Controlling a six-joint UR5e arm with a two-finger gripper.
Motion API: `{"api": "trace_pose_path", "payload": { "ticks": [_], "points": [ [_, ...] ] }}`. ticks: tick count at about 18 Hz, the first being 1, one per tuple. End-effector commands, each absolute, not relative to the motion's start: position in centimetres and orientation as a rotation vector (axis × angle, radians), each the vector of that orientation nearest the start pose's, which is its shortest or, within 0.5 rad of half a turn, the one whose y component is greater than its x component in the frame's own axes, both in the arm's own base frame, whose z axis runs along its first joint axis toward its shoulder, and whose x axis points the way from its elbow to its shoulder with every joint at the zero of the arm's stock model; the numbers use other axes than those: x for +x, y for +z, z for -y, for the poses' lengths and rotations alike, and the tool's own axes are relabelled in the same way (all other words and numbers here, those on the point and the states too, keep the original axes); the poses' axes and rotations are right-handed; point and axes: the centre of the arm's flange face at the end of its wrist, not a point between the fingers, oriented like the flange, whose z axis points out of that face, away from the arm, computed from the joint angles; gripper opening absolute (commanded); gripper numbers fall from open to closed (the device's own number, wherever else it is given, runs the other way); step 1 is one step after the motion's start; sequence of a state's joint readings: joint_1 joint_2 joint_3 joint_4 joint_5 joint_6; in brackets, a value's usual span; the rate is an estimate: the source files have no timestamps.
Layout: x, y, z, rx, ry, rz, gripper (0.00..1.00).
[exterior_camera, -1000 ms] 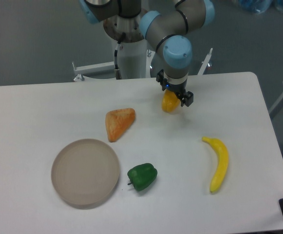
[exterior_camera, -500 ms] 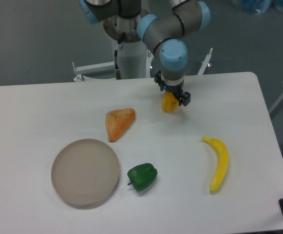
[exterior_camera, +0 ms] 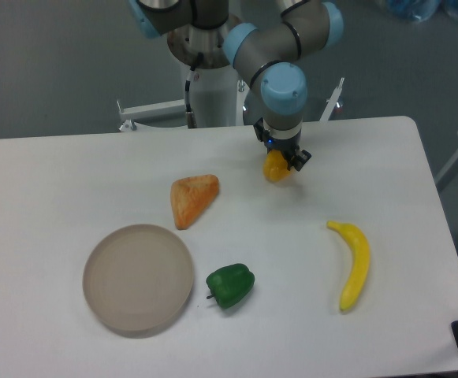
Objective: Pick up the yellow pepper from the table
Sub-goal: 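Carry the held yellow pepper toward the banana, keeping it raised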
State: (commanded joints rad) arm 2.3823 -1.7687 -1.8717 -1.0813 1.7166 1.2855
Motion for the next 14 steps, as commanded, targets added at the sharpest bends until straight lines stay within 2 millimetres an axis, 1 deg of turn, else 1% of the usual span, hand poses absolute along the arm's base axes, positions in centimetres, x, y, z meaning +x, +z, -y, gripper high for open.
{"api": "trace_pose_path", "payload": {
  "ticks": [2, 3, 4, 5, 7, 10, 14],
  "points": [
    [-30.8, 31.3, -46.0, -3.168, 0.123, -0.770, 0.15],
    [-31.3, 32.4, -47.2, -3.164, 0.113, -0.759, 0.16],
    [-31.6, 33.0, -48.1, -3.155, 0.102, -0.739, 0.16],
    [-32.2, 33.7, -49.7, -3.128, 0.088, -0.710, 0.16],
    [-32.9, 35.4, -52.8, -3.075, 0.086, -0.726, 0.16],
    [-33.5, 35.9, -54.7, -3.092, 0.043, -0.739, 0.16],
    [-34.4, 37.6, -56.7, -3.093, 0.029, -0.775, 0.16]
  ]
}}
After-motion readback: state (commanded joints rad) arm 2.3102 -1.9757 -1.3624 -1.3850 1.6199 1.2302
